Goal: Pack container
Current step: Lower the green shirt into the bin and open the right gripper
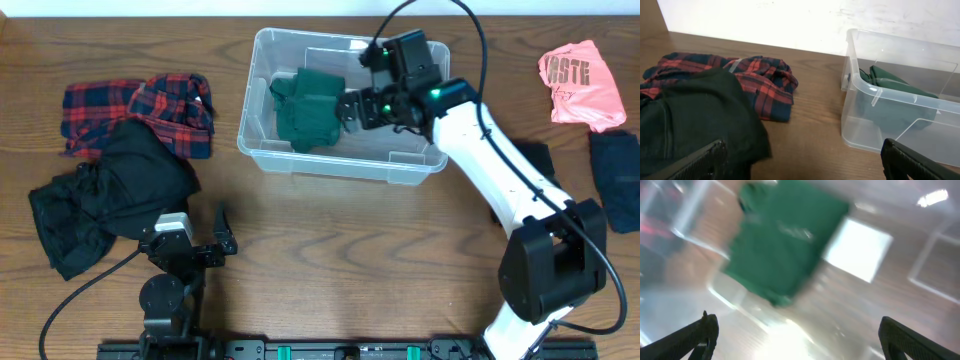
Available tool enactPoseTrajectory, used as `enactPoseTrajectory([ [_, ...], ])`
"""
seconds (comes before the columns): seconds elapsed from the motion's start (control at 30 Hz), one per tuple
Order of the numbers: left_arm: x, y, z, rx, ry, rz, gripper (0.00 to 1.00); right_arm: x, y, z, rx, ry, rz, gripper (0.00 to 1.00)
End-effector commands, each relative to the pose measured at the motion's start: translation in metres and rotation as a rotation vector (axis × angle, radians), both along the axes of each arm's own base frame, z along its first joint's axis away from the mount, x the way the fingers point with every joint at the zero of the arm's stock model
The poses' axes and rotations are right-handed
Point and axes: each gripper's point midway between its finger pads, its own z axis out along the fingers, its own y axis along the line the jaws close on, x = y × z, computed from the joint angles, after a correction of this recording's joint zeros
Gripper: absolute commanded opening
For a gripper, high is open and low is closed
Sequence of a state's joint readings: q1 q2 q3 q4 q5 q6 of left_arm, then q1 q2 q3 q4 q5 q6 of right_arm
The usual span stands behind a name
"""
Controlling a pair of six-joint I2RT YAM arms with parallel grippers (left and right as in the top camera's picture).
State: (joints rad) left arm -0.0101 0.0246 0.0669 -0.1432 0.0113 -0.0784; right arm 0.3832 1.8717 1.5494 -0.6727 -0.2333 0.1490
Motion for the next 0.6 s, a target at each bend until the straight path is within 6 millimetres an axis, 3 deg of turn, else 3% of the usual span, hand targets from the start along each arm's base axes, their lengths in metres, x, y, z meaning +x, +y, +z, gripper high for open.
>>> enactPoseTrajectory([
  [0.0, -0.002, 0.003, -0.016, -0.002, 0.049, 0.017, 0.98, -0.001, -0.024, -0.005, -0.084, -0.005, 0.052, 0.99],
  [0.3, -0.002, 0.003, -0.016, -0.002, 0.049, 0.016, 0.98, 0.008, -0.100, -0.017, -0.223, 0.049, -0.118, 0.99],
  [0.43, -0.002, 0.003, -0.016, -0.002, 0.049, 0.016, 0.98, 0.019, -0.123, -0.015, -0.253, 0.015, -0.152, 0.99],
  [0.57, -0.002, 0.003, -0.016, -0.002, 0.049, 0.016, 0.98, 0.033, -0.132, -0.009, -0.263, -0.048, -0.136, 0.99],
])
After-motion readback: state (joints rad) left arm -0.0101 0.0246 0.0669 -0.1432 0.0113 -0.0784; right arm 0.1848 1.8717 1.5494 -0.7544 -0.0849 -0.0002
